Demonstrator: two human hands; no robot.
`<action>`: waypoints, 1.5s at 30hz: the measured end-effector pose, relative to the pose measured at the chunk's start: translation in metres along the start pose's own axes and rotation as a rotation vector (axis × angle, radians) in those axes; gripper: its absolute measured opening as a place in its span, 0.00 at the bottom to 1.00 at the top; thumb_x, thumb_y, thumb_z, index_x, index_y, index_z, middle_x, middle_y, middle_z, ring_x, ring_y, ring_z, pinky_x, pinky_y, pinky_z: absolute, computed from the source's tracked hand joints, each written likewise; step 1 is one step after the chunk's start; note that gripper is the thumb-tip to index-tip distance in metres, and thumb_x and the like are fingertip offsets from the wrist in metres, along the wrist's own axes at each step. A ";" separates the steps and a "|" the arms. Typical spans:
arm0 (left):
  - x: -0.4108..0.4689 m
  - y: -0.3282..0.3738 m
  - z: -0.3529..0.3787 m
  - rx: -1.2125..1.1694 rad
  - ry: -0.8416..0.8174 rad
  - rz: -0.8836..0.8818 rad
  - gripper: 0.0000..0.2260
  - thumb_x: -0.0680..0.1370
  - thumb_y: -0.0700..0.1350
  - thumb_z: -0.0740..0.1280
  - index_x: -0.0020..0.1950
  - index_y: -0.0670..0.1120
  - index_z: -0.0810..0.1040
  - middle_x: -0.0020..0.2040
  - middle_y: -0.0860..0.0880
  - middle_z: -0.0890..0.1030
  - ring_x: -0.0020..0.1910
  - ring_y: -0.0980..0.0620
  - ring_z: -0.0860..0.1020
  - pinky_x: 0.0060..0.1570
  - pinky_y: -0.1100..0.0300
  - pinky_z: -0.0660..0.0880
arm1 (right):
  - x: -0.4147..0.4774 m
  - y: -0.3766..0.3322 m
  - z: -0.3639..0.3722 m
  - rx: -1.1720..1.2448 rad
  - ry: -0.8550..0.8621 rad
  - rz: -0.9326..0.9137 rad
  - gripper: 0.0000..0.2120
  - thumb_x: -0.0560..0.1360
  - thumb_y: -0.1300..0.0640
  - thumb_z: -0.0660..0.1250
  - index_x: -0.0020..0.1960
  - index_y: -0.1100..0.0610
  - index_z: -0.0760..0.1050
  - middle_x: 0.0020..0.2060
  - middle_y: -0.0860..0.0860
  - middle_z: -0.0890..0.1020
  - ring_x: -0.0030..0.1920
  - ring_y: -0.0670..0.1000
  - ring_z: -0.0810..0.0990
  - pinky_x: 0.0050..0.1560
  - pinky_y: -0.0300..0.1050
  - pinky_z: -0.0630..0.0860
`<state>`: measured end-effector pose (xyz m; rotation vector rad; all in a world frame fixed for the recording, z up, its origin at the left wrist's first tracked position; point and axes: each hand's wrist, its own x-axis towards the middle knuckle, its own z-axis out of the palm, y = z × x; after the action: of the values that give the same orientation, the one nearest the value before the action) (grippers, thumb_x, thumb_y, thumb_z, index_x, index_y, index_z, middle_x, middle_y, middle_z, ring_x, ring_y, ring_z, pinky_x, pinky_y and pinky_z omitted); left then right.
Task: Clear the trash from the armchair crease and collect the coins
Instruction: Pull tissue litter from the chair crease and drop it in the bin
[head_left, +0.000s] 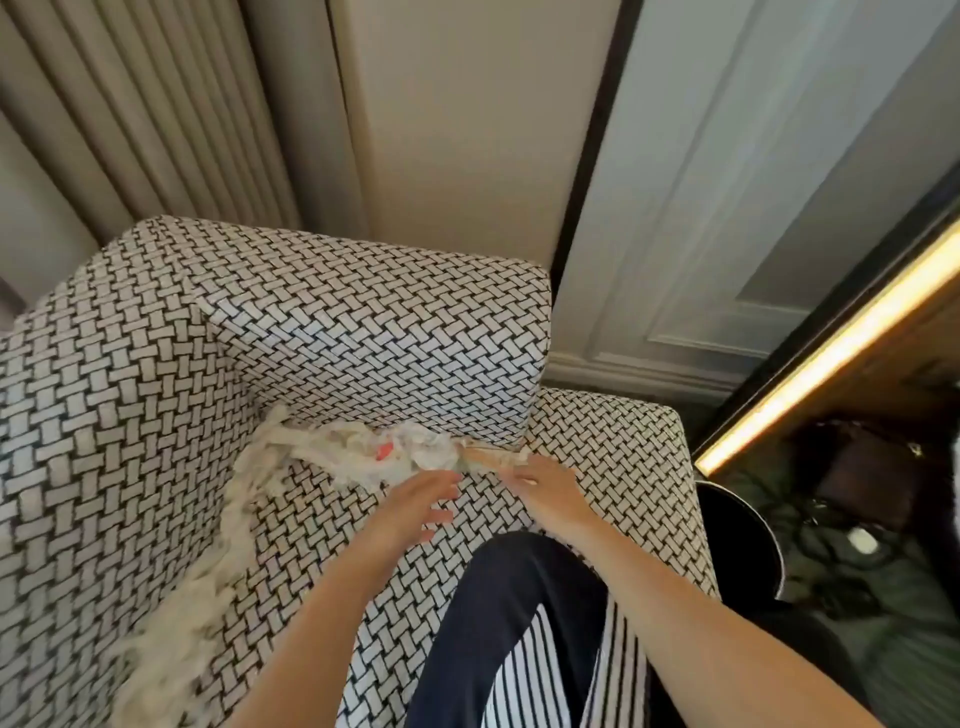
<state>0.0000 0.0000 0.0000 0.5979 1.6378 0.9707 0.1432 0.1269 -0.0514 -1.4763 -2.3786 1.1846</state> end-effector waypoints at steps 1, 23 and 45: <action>0.005 0.000 0.000 0.024 -0.011 0.004 0.14 0.81 0.53 0.56 0.62 0.52 0.74 0.57 0.53 0.77 0.55 0.53 0.76 0.62 0.51 0.70 | 0.004 0.000 0.003 -0.060 -0.038 -0.025 0.16 0.79 0.47 0.58 0.60 0.51 0.79 0.67 0.51 0.73 0.64 0.50 0.73 0.68 0.45 0.64; 0.078 0.005 0.068 0.205 -0.088 -0.118 0.22 0.80 0.47 0.58 0.73 0.58 0.60 0.76 0.49 0.57 0.68 0.46 0.66 0.61 0.52 0.68 | -0.010 0.042 -0.053 -0.024 -0.069 -0.200 0.17 0.80 0.45 0.54 0.66 0.47 0.72 0.60 0.37 0.70 0.44 0.25 0.72 0.44 0.19 0.68; 0.112 -0.004 0.096 0.056 0.339 -0.275 0.19 0.78 0.44 0.61 0.67 0.37 0.67 0.56 0.42 0.72 0.52 0.47 0.71 0.58 0.52 0.72 | -0.020 0.078 -0.072 0.319 0.000 0.024 0.12 0.80 0.52 0.58 0.56 0.49 0.79 0.41 0.56 0.83 0.23 0.41 0.65 0.22 0.31 0.59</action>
<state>0.0602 0.1144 -0.0710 0.2414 1.9918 0.8558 0.2428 0.1690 -0.0473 -1.4012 -2.0542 1.4849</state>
